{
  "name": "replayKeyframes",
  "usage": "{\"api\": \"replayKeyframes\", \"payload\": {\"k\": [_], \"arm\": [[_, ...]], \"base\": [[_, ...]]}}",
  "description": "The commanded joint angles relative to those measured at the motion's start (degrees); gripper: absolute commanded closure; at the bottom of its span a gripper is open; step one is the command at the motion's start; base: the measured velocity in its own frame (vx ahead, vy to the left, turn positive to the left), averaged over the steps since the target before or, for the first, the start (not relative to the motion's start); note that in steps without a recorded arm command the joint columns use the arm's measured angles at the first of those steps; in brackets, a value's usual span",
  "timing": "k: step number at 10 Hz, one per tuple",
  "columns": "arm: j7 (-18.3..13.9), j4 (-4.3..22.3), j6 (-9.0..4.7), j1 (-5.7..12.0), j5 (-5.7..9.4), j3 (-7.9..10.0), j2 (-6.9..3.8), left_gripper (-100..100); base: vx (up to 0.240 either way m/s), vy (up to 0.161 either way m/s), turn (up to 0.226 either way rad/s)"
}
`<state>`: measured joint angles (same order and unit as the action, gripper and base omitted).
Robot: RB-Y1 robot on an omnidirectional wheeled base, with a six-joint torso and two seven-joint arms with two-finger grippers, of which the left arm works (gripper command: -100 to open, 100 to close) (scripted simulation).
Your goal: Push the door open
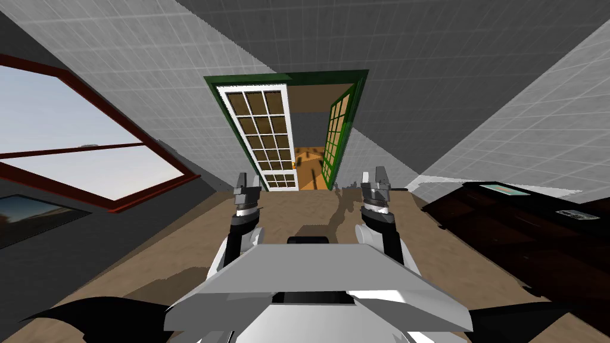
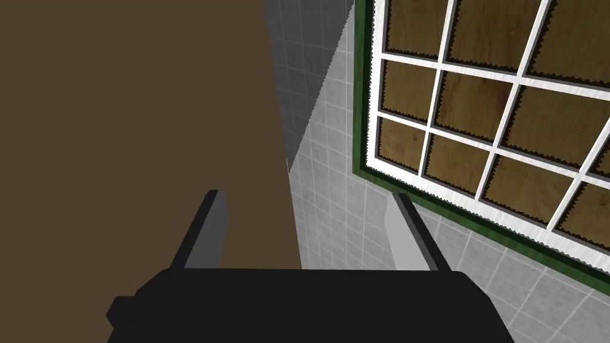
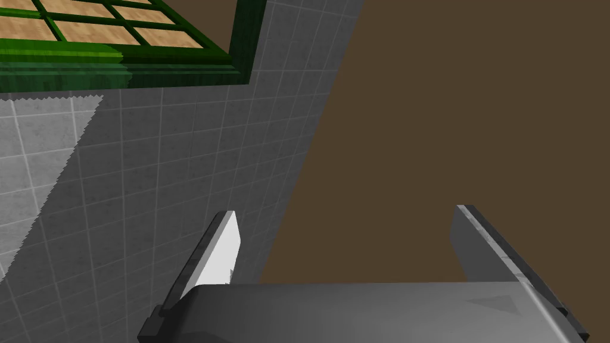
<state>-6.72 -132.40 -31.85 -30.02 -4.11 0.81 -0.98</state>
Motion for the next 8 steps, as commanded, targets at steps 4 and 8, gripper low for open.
{"api": "replayKeyframes", "payload": {"k": [4, 8], "arm": [[3.29, 4.5, -1.66, 1.25, -2.71, 2.11, -1.22, -100], [6.4, 8.76, -3.23, 2.44, -5.28, 4.1, -2.08, -100]], "base": [[0.148, -0.01, 0.009], [0.156, -0.012, 0.008]]}}
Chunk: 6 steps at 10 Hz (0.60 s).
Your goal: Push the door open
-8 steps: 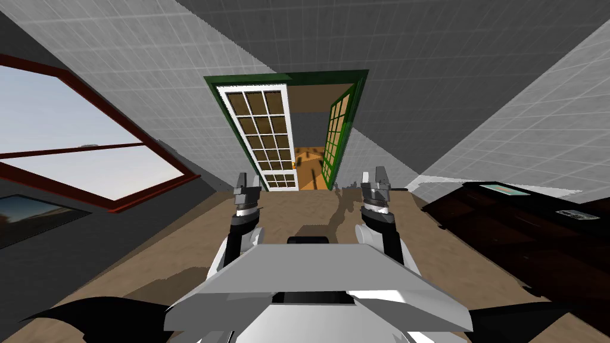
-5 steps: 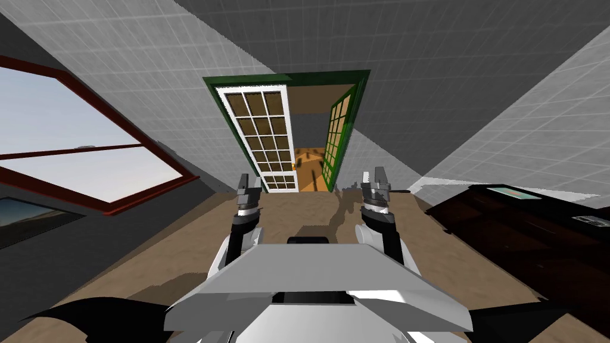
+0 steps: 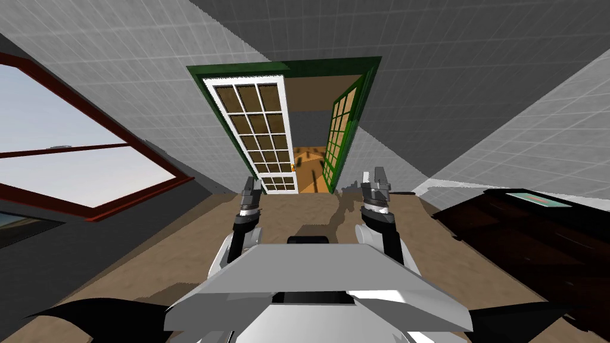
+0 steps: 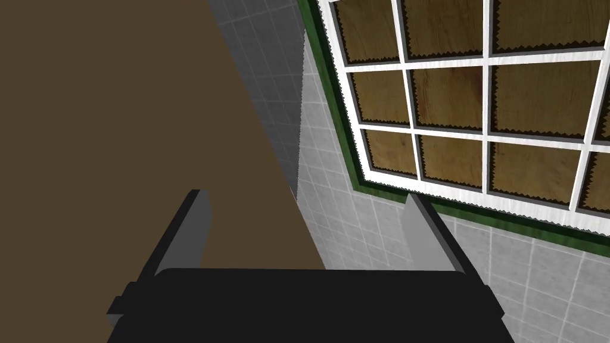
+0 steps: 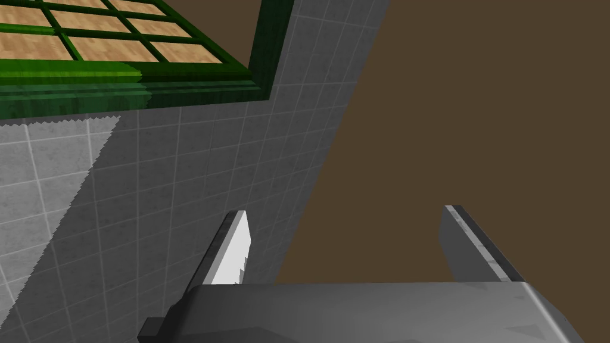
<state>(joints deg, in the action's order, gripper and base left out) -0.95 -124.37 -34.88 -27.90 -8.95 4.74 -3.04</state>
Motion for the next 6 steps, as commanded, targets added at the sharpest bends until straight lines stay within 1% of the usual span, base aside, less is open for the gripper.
{"api": "replayKeyframes", "payload": {"k": [1, 2, 3, 6], "arm": [[1.28, 1.61, -0.52, 0.57, -0.97, 0.58, -0.17, -100], [1.92, 2.48, -0.85, 0.81, -1.5, 0.99, -0.31, -100], [3.2, 4.23, -1.49, 1.3, -2.55, 1.81, -0.59, -100], [5.28, 7.08, -2.54, 2.1, -4.27, 3.15, -0.97, -100]], "base": [[0.1, -0.023, 0.005], [0.084, -0.009, 0.011], [0.115, -0.014, 0.009], [0.119, -0.008, 0.009]]}}
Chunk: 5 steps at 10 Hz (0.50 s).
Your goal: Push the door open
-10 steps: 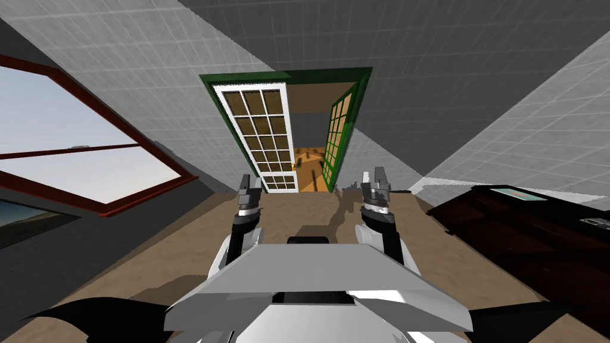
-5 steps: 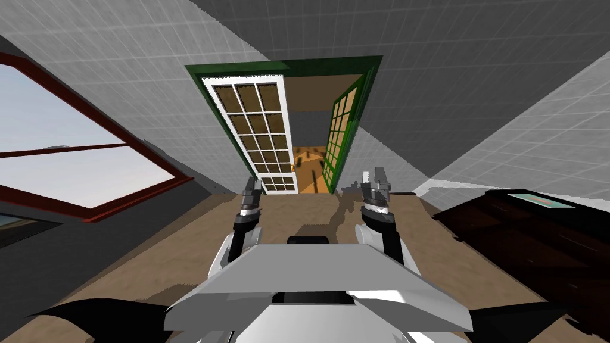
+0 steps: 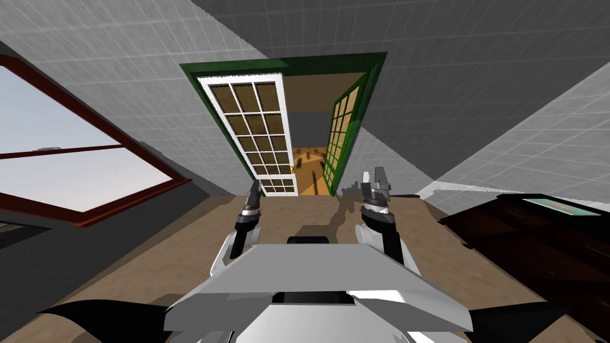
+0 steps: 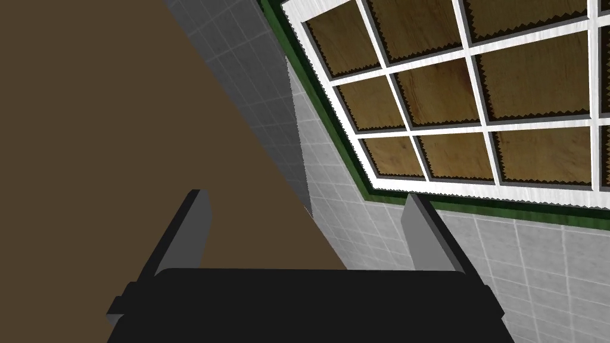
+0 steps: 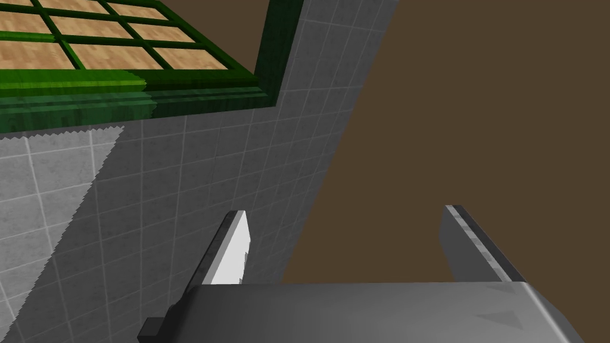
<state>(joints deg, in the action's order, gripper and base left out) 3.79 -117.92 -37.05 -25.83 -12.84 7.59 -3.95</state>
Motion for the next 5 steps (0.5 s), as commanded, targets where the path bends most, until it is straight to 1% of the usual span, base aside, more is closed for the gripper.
{"api": "replayKeyframes", "payload": {"k": [1, 5], "arm": [[1.28, 1.65, -0.75, 0.32, -0.99, 0.78, -0.18, -100], [4.3, 5.79, -2.27, 1.47, -3.49, 2.72, -0.63, -100]], "base": [[0.105, -0.007, 0.008], [0.101, -0.013, 0.008]]}}
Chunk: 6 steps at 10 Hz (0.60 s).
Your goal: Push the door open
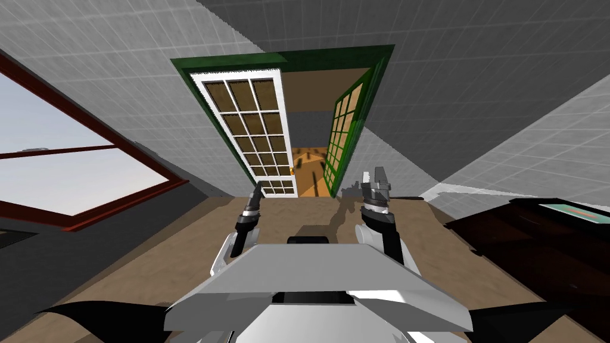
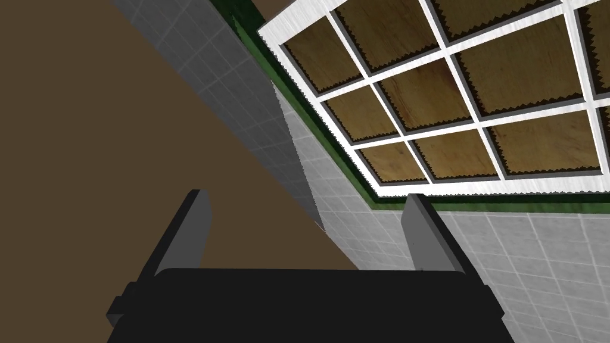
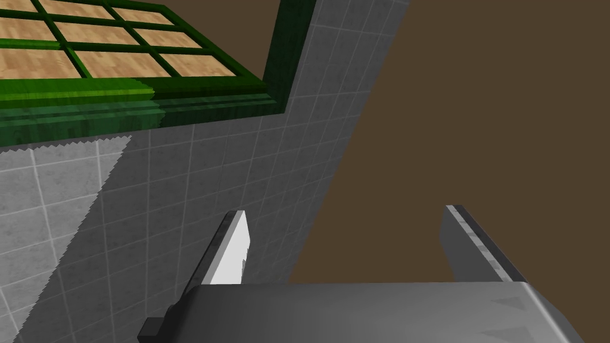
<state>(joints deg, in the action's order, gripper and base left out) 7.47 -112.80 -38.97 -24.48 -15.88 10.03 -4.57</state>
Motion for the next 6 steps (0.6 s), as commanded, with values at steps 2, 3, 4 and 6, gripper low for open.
{"api": "replayKeyframes", "payload": {"k": [2, 3, 4, 6], "arm": [[2.27, 2.91, -1.19, 0.74, -1.8, 1.33, -0.18, -100], [3.1, 4.04, -1.6, 1.06, -2.48, 1.86, -0.27, -100], [3.92, 5.16, -2.02, 1.37, -3.16, 2.38, -0.36, -100], [5.6, 7.47, -2.87, 2.01, -4.54, 3.46, -0.5, -100]], "base": [[0.093, -0.014, 0.01], [0.1, -0.019, 0.008], [0.097, -0.022, 0.009], [0.09, -0.007, 0.011]]}}
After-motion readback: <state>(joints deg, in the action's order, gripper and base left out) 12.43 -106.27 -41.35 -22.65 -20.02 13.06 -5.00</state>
